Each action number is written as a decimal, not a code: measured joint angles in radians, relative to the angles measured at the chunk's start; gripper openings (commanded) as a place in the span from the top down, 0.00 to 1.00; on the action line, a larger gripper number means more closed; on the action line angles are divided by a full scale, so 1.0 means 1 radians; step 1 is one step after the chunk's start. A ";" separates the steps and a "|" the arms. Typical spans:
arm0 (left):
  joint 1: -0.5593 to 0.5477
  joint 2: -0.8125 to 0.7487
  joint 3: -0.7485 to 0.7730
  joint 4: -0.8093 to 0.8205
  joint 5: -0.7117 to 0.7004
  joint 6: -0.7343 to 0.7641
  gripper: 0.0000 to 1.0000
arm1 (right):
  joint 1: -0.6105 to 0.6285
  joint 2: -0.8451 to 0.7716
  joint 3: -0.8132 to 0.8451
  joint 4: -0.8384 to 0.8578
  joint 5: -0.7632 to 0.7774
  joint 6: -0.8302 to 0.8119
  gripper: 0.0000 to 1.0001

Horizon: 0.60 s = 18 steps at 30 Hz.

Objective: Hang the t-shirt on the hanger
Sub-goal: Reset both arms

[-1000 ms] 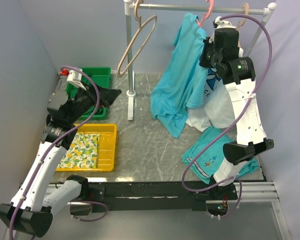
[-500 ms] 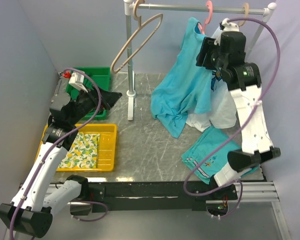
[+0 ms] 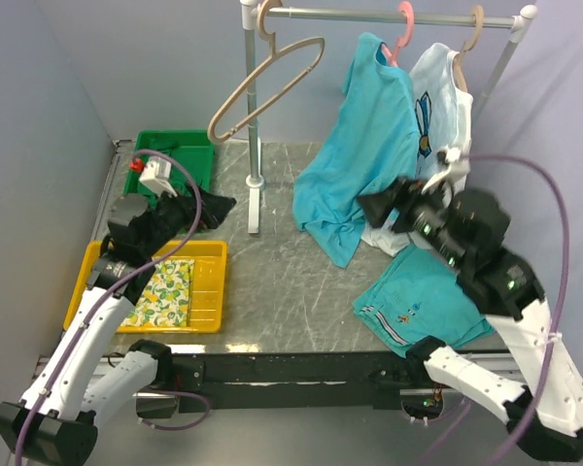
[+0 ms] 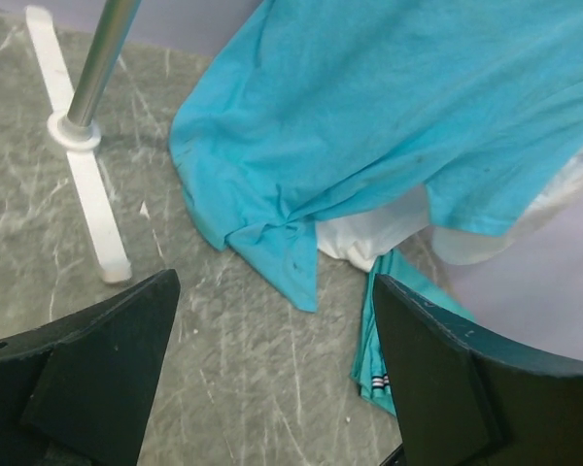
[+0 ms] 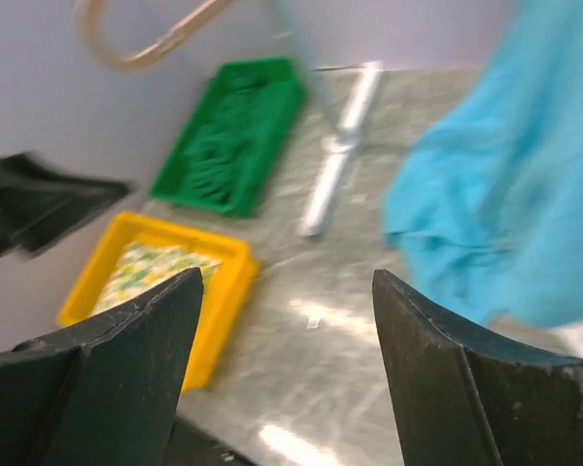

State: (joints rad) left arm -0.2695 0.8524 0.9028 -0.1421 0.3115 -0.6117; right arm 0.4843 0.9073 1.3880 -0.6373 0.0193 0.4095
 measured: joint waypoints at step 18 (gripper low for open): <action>-0.394 -0.042 -0.318 -0.006 -0.399 -0.142 0.02 | 0.446 -0.224 -0.728 0.269 0.183 0.244 0.13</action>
State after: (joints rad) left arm -0.6636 0.8101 0.5850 -0.1478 -0.0872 -0.7540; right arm 0.9298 0.6834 0.6598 -0.3679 0.2024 0.6537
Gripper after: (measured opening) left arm 0.974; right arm 0.840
